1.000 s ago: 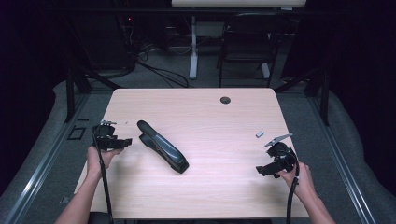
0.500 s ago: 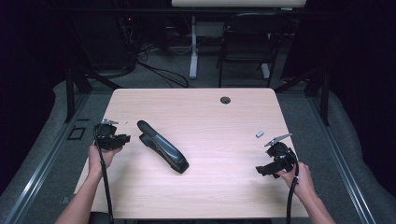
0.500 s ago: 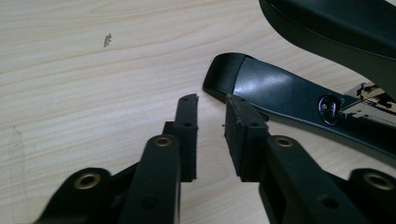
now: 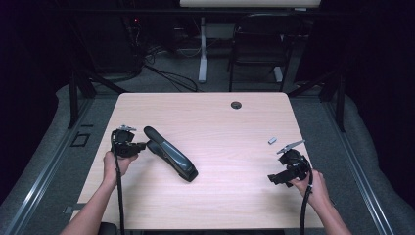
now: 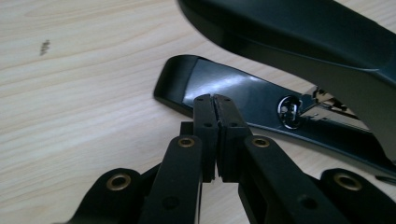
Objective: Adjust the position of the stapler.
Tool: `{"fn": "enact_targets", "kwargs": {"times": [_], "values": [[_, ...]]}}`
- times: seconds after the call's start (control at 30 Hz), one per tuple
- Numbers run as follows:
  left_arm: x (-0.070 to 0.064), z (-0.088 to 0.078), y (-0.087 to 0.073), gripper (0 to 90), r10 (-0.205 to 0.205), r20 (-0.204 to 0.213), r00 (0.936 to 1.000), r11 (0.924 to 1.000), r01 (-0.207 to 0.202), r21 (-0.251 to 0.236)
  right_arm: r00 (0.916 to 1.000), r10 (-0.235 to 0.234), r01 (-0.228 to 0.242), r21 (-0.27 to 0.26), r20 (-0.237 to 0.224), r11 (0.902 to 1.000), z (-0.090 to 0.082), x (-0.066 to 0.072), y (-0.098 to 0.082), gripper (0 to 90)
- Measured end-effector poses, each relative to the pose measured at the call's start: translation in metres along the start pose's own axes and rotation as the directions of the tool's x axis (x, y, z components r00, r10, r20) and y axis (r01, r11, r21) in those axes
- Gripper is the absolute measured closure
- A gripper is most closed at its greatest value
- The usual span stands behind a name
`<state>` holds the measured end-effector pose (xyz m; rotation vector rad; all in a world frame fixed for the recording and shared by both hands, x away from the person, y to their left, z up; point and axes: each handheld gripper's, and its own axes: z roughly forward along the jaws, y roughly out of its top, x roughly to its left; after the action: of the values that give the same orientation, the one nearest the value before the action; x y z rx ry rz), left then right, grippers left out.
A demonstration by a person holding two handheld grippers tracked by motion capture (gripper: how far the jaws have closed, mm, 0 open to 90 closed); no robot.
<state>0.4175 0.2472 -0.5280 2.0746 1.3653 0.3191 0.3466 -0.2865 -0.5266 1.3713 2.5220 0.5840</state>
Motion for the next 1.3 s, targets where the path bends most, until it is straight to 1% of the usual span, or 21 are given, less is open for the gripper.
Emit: {"fn": "enact_targets", "kwargs": {"times": [0.07, 0.1, 0.13, 0.23, 0.27, 0.4, 0.47, 0.5, 0.53, 0.57, 0.6, 0.7, 0.77, 0.8, 0.83, 0.9, 0.97, 1.03, 1.17, 1.23, 1.3], "values": [[-0.003, 0.002, 0.001, 89.0, 0.004, 0.004, 1.0000, 1.0000, -0.004, 0.005, 1.0000, -0.002, 0.002, 0.002, -0.004, 1.0000, 0.000, 0.000, 0.000, 6.1], [-0.005, 0.003, 0.001, 89.0, 0.013, 0.006, 0.9999, 0.9999, -0.013, 0.009, 1.0000, -0.002, 0.002, 0.003, -0.004, 1.0000, 0.000, 0.000, 0.000, 6.1], [-0.011, 0.005, 0.003, 89.1, 0.018, 0.017, 0.9997, 0.9997, -0.018, 0.015, 1.0000, -0.003, 0.003, 0.003, -0.004, 1.0000, 0.000, 0.000, 0.000, 6.1], [-0.017, 0.008, 0.003, 89.3, 0.025, 0.033, 0.9991, 0.9994, -0.026, 0.022, 1.0000, -0.004, 0.004, 0.005, -0.003, 1.0000, 0.000, 0.000, 0.000, 6.2], [-0.017, 0.008, 0.003, 89.4, 0.025, 0.033, 0.9991, 0.9994, -0.026, 0.022, 1.0000, -0.004, 0.004, 0.005, -0.003, 1.0000, 0.000, 0.000, 0.000, 6.2], [-0.023, 0.012, 0.004, 89.5, 0.039, 0.056, 0.9977, 0.9987, -0.041, 0.030, 1.0000, -0.008, 0.008, 0.013, -0.003, 0.9999, 0.000, 0.000, 0.000, 6.2], [-0.026, 0.015, 0.003, 89.6, 0.041, 0.077, 0.9962, 0.9984, -0.044, 0.035, 1.0000, -0.007, 0.007, 0.013, -0.001, 0.9999, 0.001, 0.000, 0.000, 6.3], [-0.026, 0.015, 0.003, 89.6, 0.041, 0.077, 0.9962, 0.9984, -0.044, 0.035, 1.0000, -0.007, 0.007, 0.013, -0.001, 0.9999, 0.001, 0.000, 0.000, 6.3], [-0.029, 0.017, 0.002, 89.6, 0.036, 0.093, 0.9950, 0.9984, -0.040, 0.040, 1.0000, -0.006, 0.006, 0.010, -0.002, 0.9999, 0.001, 0.001, 0.000, 6.2], [-0.029, 0.017, 0.002, 89.6, 0.036, 0.093, 0.9950, 0.9984, -0.040, 0.040, 1.0000, -0.006, 0.006, 0.010, -0.002, 0.9999, 0.001, 0.001, 0.000, 6.2], [-0.031, 0.018, 0.001, 89.6, 0.034, 0.111, 0.9933, 0.9984, -0.039, 0.041, 1.0000, -0.007, 0.007, 0.010, -0.002, 0.9999, 0.001, 0.001, 0.000, 6.3], [-0.032, 0.018, 0.001, 89.6, 0.039, 0.122, 0.9918, 0.9983, -0.044, 0.038, 1.0000, -0.002, 0.002, 0.006, -0.008, 1.0000, 0.002, 0.001, 0.000, 6.3], [-0.036, 0.019, 0.001, 89.7, 0.046, 0.141, 0.9890, 0.9982, -0.051, 0.033, 1.0000, -0.006, 0.007, 0.015, -0.002, 0.9999, 0.002, 0.001, 0.000, 6.3], [-0.037, 0.019, 0.001, 89.7, 0.050, 0.138, 0.9892, 0.9980, -0.055, 0.032, 1.0000, -0.007, 0.007, 0.016, -0.003, 0.9998, 0.002, 0.001, 0.000, 6.3], [-0.038, 0.020, 0.000, 89.8, 0.055, 0.132, 0.9897, 0.9978, -0.060, 0.029, 1.0000, -0.007, 0.007, 0.017, -0.003, 0.9998, 0.002, 0.001, 0.000, 6.3], [-0.038, 0.020, 0.000, 89.8, 0.054, 0.135, 0.9894, 0.9979, -0.059, 0.026, 1.0000, -0.007, 0.007, 0.018, -0.006, 0.9998, 0.002, 0.001, 0.000, 6.3], [-0.036, 0.020, -0.001, 89.8, 0.040, 0.148, 0.9882, 0.9988, -0.044, 0.021, 1.0000, -0.007, 0.007, 0.019, -0.007, 0.9998, 0.002, 0.001, 0.000, 6.3], [-0.036, 0.021, -0.001, 89.8, 0.041, 0.148, 0.9882, 0.9990, -0.043, 0.014, 0.9999, -0.016, 0.016, 0.028, -0.001, 0.9995, 0.002, 0.001, 0.000, 6.3], [-0.035, 0.021, -0.001, 89.9, 0.038, 0.153, 0.9875, 0.9991, -0.041, 0.012, 0.9999, -0.014, 0.014, 0.026, -0.001, 0.9996, 0.002, 0.001, 0.001, 6.3], [-0.034, 0.022, -0.001, 89.9, 0.041, 0.156, 0.9869, 0.9991, -0.042, 0.008, 0.9999, -0.010, 0.010, 0.015, 0.002, 0.9998, 0.003, 0.002, 0.001, 6.3], [-0.035, 0.023, -0.001, 89.9, 0.043, 0.160, 0.9862, 0.9990, -0.044, 0.004, 0.9999, -0.011, 0.011, 0.017, -0.008, 0.9998, 0.003, 0.002, 0.001, 6.3]]}}
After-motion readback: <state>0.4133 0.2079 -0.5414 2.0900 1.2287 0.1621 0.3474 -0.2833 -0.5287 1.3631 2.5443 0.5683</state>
